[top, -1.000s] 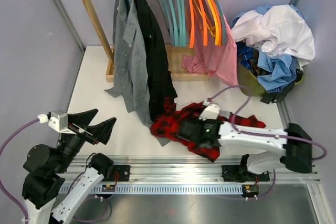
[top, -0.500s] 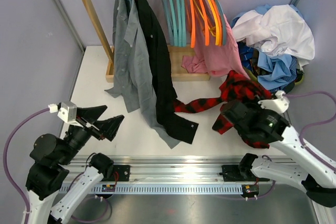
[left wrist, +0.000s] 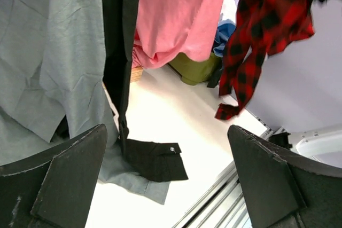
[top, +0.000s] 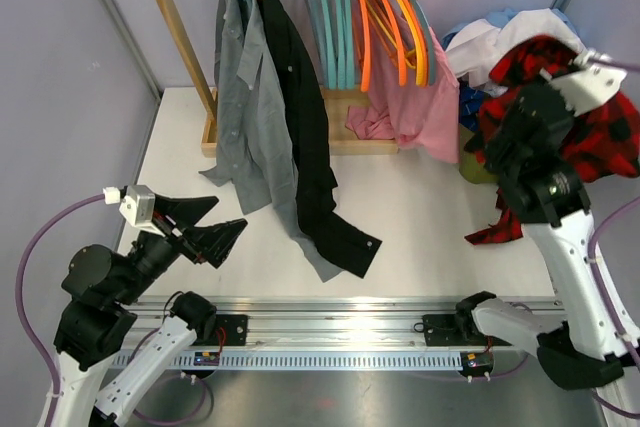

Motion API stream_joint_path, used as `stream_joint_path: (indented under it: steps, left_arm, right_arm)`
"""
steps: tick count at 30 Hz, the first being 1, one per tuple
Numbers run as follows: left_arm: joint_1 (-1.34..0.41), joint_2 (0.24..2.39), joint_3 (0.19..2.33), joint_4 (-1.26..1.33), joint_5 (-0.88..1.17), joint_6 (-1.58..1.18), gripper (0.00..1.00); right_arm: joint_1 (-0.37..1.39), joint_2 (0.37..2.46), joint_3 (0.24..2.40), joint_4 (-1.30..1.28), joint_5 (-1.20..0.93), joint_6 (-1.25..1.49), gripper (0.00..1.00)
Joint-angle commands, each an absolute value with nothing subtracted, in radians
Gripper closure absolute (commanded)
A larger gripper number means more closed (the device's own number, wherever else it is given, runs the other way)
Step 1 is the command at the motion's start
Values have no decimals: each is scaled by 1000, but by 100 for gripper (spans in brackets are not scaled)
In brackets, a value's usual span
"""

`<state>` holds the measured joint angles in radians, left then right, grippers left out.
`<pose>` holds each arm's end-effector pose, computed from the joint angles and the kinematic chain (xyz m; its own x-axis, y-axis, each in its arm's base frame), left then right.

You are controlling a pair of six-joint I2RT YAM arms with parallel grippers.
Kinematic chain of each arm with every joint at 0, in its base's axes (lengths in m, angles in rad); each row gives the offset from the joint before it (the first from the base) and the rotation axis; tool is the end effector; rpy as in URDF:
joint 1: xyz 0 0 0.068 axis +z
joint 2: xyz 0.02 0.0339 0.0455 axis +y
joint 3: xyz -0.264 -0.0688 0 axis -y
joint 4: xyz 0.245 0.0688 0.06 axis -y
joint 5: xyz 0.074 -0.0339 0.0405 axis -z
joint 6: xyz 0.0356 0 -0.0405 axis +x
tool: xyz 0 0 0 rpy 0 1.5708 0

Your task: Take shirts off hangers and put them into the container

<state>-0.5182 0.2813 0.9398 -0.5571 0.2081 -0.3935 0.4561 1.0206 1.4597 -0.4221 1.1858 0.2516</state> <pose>0.0239 -0.0221 0.3952 -0.1731 -0.3332 -0.9268 0.6462 0.6718 -0.3621 0.1632 0.0433 0.4985 0.1807 0.1928 -0.9645 0.6417 0.7200 0.2642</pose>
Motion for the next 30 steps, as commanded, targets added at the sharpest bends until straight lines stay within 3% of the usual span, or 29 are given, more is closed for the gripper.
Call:
stream_joint_path:
  steps: [1,9,18,26,30]
  left_arm:
    - [-517,305,965,-489,267,-406,1]
    - [-517,288,996,-523,264,-393,1]
    - [-517,284,1043,-575,227,-377,1]
    - [-517,334,1054,-572,219,-382,1]
    - [-517,362,1055,-574,196,-373,1]
  right_arm:
    - [330,1164,1707,-271,979,41,100]
    - [83,1526,2181,-408,671,72,100]
    - [-25,1836,2695,-221,473,-79,100]
    - [-29,1813,2637,243,416,-190,100]
    - [-73,1931,2763,259,391,-198,100]
